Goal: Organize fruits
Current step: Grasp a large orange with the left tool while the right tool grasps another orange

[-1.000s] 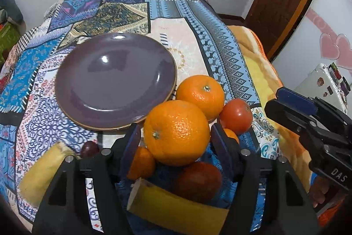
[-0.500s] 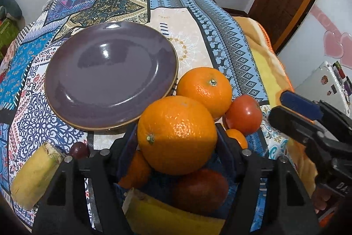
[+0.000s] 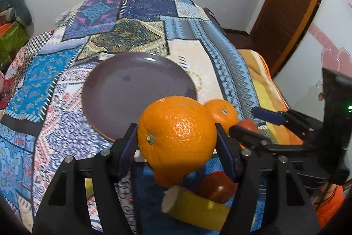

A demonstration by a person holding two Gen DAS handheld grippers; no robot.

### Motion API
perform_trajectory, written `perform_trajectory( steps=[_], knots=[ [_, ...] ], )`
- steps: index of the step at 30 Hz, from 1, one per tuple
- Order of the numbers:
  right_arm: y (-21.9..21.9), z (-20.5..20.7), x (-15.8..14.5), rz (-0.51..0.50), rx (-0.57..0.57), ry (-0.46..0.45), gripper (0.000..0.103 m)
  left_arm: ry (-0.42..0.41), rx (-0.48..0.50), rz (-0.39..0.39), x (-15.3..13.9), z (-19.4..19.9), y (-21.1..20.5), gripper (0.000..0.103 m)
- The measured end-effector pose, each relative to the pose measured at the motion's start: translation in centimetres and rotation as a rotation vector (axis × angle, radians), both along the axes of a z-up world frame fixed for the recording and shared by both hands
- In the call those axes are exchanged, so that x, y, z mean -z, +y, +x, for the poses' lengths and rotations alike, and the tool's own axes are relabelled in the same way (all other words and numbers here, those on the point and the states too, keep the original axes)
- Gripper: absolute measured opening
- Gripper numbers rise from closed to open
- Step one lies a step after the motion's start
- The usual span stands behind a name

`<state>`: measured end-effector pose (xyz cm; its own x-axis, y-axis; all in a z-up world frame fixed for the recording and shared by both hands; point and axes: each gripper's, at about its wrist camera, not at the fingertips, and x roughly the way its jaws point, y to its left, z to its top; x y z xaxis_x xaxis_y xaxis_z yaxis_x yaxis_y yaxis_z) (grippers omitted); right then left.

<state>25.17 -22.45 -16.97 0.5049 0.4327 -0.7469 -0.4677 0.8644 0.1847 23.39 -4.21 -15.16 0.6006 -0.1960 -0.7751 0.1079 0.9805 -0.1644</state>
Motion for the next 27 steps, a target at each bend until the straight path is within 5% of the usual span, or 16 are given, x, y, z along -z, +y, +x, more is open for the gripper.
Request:
perform_trajectory(
  steps=[11, 27],
  knots=[
    [1.7, 1.9, 2.2, -0.064, -0.013, 0.057, 0.072, 0.007, -0.010, -0.008, 0.9, 0.8, 1.8, 0.067],
    [2.5, 1.8, 1.5, -0.103, -0.050, 0.061, 0.063, -0.004, -0.034, -0.014, 0.3, 0.7, 3.2, 0.067]
  ],
)
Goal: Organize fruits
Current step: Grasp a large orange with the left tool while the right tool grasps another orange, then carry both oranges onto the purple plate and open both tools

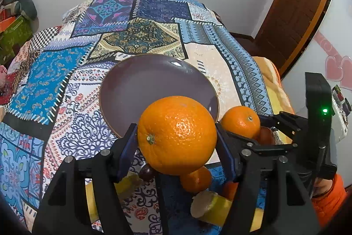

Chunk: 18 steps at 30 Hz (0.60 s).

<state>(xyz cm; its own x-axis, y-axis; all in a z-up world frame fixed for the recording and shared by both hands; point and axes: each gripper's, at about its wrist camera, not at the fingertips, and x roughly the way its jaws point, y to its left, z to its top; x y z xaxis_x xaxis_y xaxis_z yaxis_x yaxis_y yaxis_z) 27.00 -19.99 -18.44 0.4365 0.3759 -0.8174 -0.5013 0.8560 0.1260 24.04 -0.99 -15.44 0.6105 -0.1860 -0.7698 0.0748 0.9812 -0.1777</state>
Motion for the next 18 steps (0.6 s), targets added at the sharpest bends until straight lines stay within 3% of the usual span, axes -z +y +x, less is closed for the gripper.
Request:
perform_trajectory(
  steps=[18],
  knots=[
    [1.9, 0.1, -6.9, 0.085, 0.027, -0.155, 0.063, -0.086, -0.033, 0.028, -4.5, -0.2, 2.5, 0.067]
  ],
)
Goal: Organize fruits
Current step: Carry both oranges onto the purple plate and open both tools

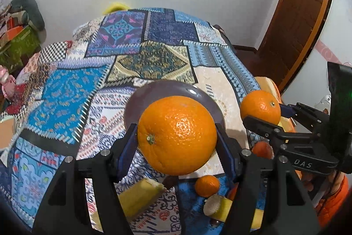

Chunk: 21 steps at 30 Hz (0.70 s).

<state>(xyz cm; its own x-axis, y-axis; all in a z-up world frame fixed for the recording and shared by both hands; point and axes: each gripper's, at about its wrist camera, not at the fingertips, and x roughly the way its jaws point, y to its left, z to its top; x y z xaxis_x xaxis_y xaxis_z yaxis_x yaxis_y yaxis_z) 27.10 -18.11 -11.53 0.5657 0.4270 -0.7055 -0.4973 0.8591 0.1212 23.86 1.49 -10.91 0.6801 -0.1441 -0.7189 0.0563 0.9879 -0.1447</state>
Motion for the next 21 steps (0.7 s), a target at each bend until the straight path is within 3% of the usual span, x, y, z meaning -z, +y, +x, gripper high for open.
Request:
perform_trajectory(
  steps=[10, 21],
  knots=[
    [3.0, 2.0, -0.9, 0.011, 0.004, -0.035, 0.063, -0.014, -0.019, 0.019, -0.8, 2.7, 1.8, 0.067],
    [5.8, 5.3, 2.5, -0.038, 0.006, 0.026, 0.063, 0.046, -0.027, 0.031, 1.9, 6.7, 3.5, 0.067]
  ],
)
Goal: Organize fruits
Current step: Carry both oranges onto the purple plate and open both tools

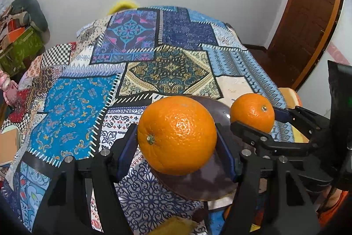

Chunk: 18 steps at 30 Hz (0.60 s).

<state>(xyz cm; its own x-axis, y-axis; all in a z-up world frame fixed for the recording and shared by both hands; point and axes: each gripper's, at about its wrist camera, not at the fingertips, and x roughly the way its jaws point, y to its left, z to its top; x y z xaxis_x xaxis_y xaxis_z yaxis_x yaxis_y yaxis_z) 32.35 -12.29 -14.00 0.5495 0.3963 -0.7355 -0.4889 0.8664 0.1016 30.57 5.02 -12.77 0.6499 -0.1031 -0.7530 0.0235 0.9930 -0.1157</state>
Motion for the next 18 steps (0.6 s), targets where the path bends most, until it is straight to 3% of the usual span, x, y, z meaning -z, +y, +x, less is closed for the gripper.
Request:
perform_trajectory(
  steps=[18],
  knots=[
    [0.8, 3.7, 4.0, -0.069, -0.013, 0.108, 0.063, 0.154, 0.033, -0.017, 5.5, 5.0, 0.3, 0.067]
  ],
)
